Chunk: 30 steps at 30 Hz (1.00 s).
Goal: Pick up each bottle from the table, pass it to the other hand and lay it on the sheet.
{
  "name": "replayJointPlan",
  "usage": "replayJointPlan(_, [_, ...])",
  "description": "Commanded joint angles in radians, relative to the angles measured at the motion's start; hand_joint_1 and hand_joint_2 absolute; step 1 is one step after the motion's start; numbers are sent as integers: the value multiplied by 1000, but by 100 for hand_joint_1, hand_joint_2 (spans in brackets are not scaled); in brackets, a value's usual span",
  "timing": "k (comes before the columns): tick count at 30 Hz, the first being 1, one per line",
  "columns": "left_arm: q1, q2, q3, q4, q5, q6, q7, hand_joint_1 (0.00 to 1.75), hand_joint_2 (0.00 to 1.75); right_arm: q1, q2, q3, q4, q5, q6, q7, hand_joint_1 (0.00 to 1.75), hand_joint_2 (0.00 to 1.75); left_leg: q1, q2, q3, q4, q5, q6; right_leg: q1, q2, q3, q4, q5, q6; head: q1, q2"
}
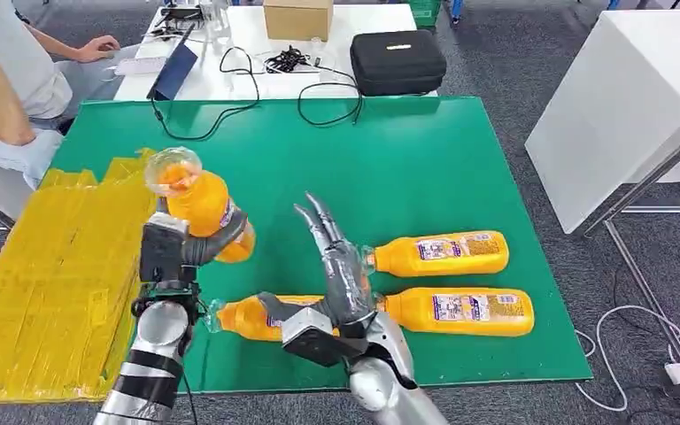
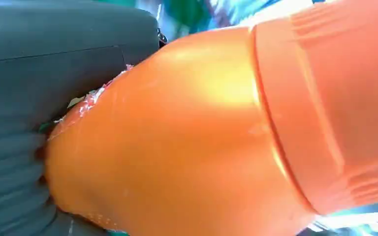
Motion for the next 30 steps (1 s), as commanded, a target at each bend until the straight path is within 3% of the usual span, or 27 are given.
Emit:
replayJointPlan(1, [-208,144,50,179,-360,104,116,175,175,56,-86,-78,-181,-18,40,-17,0,0,1,0,3,0,0,-1,1,-1,3,-1,0,-1,0,0])
replayJointPlan(14, [-202,133,50,182,-369,106,107,175,175,57,-81,-77,-180,-19,40,-17,0,0,1,1,5,0,-2,-2,1,-1,6,-1,-2,-1,0,0])
replayJointPlan(16, [-230,189,22,230,-645,163,249,175,175,55,-87,-81,-186,-28,41,-24,0,0,1,1,6,0,-2,-2,2,-1,7,-1,-2,-1,0,0])
replayJointPlan(17, [-270,240,3,307,-845,141,361,175,175,57,-95,-88,-198,-33,41,-26,0,175,2,1,7,1,-3,-3,2,-1,8,0,-2,-1,0,0])
replayJointPlan(20, [-376,324,9,537,-1064,134,461,175,175,62,-107,-111,-212,-50,51,-26,0,175,1,1,4,0,0,-2,1,-1,4,0,-1,-1,0,0])
replayJointPlan(21, [-407,375,-81,599,-1064,123,530,175,175,61,-110,-114,-209,-53,53,-27,0,175,1,1,7,0,-1,-3,2,-1,7,0,-1,-2,1,0])
replayJointPlan(30, [-453,432,-176,937,-1064,40,641,175,175,51,-115,-121,-177,-82,52,-41,0,175,3,7,10,-1,-2,-4,4,2,8,-1,0,-4,0,0])
